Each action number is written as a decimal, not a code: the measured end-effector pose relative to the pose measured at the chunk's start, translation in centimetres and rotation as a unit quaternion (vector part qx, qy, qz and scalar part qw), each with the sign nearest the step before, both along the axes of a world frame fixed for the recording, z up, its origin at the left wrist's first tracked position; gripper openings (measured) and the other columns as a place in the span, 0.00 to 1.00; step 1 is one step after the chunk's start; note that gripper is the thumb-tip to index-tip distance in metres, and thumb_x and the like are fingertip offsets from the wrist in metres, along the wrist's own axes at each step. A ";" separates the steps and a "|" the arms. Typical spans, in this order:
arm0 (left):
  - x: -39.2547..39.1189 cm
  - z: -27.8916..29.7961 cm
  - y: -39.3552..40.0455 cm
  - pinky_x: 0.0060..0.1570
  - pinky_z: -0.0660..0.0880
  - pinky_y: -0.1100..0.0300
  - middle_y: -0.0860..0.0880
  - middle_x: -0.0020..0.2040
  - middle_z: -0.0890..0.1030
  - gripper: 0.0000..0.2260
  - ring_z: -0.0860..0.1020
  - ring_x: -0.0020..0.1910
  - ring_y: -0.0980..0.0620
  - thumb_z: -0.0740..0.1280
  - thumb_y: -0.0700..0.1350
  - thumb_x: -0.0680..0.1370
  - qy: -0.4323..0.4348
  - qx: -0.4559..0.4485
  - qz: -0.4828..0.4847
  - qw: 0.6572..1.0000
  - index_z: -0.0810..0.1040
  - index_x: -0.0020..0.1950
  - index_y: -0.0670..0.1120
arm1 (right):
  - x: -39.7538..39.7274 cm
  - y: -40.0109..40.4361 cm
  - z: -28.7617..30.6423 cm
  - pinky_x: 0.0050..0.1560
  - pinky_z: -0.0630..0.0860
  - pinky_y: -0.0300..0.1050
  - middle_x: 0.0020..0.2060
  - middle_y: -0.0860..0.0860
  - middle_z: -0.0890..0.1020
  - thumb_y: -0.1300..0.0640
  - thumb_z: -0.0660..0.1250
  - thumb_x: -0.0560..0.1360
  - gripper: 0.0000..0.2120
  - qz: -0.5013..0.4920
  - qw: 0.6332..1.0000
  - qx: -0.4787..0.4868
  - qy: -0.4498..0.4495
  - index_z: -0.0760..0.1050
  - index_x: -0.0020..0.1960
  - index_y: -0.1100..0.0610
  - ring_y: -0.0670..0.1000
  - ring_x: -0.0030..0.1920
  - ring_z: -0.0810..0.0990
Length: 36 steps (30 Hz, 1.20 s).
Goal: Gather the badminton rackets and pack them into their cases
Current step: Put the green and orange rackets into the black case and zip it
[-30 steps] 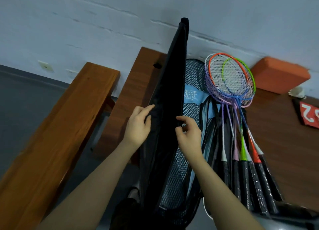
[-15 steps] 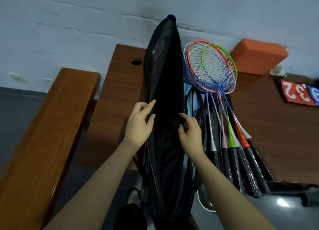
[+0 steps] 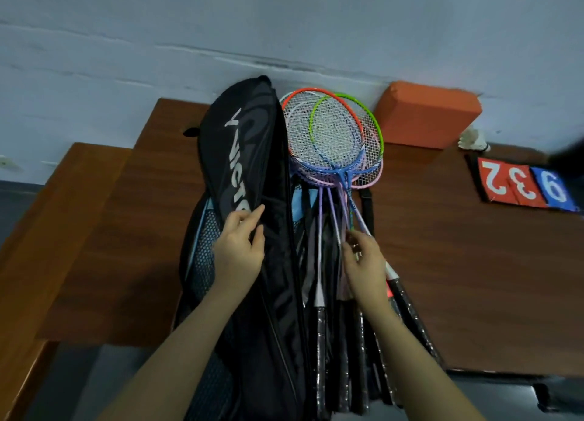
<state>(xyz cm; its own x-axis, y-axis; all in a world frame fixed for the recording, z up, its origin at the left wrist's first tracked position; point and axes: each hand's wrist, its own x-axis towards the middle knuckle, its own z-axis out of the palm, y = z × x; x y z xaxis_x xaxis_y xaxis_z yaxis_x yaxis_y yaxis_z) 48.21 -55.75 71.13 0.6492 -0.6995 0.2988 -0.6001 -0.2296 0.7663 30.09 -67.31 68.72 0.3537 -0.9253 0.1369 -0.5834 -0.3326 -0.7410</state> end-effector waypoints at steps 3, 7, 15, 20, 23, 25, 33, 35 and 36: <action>-1.4 -0.4 -1.4 0.37 0.73 0.60 0.46 0.48 0.76 0.16 0.75 0.40 0.52 0.66 0.35 0.74 -0.028 0.015 0.028 0.999 0.76 0.63 0.41 | -2.2 -2.9 -0.5 0.52 0.69 0.54 0.50 0.54 0.78 0.58 0.64 0.76 0.11 -0.034 0.992 -0.020 0.121 0.76 0.58 0.57 0.58 0.51 0.77; -2.6 -0.8 -2.4 0.39 0.67 0.70 0.46 0.47 0.77 0.17 0.71 0.39 0.58 0.67 0.34 0.73 -0.040 0.036 0.055 0.997 0.77 0.61 0.42 | -3.1 -4.5 -1.4 0.50 0.63 0.50 0.50 0.53 0.78 0.56 0.62 0.76 0.10 -0.017 0.979 0.000 0.201 0.74 0.57 0.57 0.58 0.52 0.75; -2.9 -1.2 -2.3 0.41 0.65 0.71 0.49 0.50 0.77 0.16 0.72 0.42 0.59 0.67 0.37 0.75 -0.016 0.080 0.061 0.995 0.76 0.62 0.46 | -3.6 -5.2 -2.1 0.40 0.59 0.44 0.44 0.54 0.82 0.61 0.64 0.75 0.13 0.042 0.992 -0.051 0.110 0.77 0.59 0.59 0.58 0.41 0.78; -2.6 -1.3 -2.1 0.42 0.68 0.66 0.50 0.50 0.76 0.16 0.72 0.42 0.58 0.66 0.38 0.75 0.003 0.079 0.061 0.995 0.76 0.63 0.47 | -2.7 -3.4 -1.9 0.38 0.69 0.42 0.45 0.54 0.80 0.62 0.63 0.77 0.14 0.018 0.999 0.006 0.028 0.76 0.62 0.58 0.52 0.39 0.77; -2.2 -1.2 -1.7 0.42 0.70 0.64 0.51 0.50 0.76 0.16 0.73 0.42 0.57 0.66 0.38 0.76 0.011 0.077 0.047 0.996 0.76 0.63 0.47 | -1.6 -2.5 -2.1 0.41 0.76 0.50 0.50 0.56 0.80 0.61 0.62 0.77 0.15 -0.003 0.999 -0.007 0.037 0.74 0.63 0.59 0.56 0.43 0.80; -1.8 -1.2 -1.2 0.42 0.73 0.61 0.51 0.50 0.76 0.16 0.74 0.43 0.56 0.65 0.38 0.76 0.013 0.080 0.045 0.996 0.76 0.63 0.48 | -0.9 -2.5 -2.2 0.43 0.75 0.54 0.49 0.57 0.81 0.63 0.62 0.76 0.15 -0.009 0.996 -0.042 0.081 0.74 0.62 0.60 0.60 0.45 0.80; -0.6 -0.9 -1.2 0.42 0.71 0.63 0.54 0.50 0.74 0.15 0.73 0.41 0.56 0.64 0.40 0.77 0.034 0.096 0.048 0.994 0.76 0.63 0.49 | 0.2 -4.0 -1.4 0.54 0.63 0.52 0.52 0.53 0.79 0.57 0.61 0.77 0.16 -0.042 0.985 -0.021 0.163 0.71 0.64 0.55 0.57 0.51 0.77; -0.4 -0.7 -1.2 0.41 0.73 0.60 0.56 0.49 0.73 0.15 0.74 0.40 0.55 0.64 0.40 0.77 0.039 0.102 0.045 0.993 0.75 0.64 0.49 | 0.5 -4.6 -1.1 0.55 0.62 0.52 0.54 0.54 0.79 0.55 0.62 0.77 0.19 -0.033 0.983 -0.009 0.179 0.67 0.67 0.56 0.58 0.52 0.77; -0.3 -0.7 -1.1 0.41 0.74 0.58 0.56 0.49 0.72 0.15 0.74 0.39 0.54 0.64 0.40 0.77 0.042 0.106 0.045 0.992 0.75 0.64 0.49 | 0.7 -4.8 -1.0 0.55 0.62 0.51 0.54 0.54 0.80 0.55 0.63 0.77 0.21 -0.030 0.982 -0.006 0.185 0.65 0.69 0.56 0.59 0.51 0.77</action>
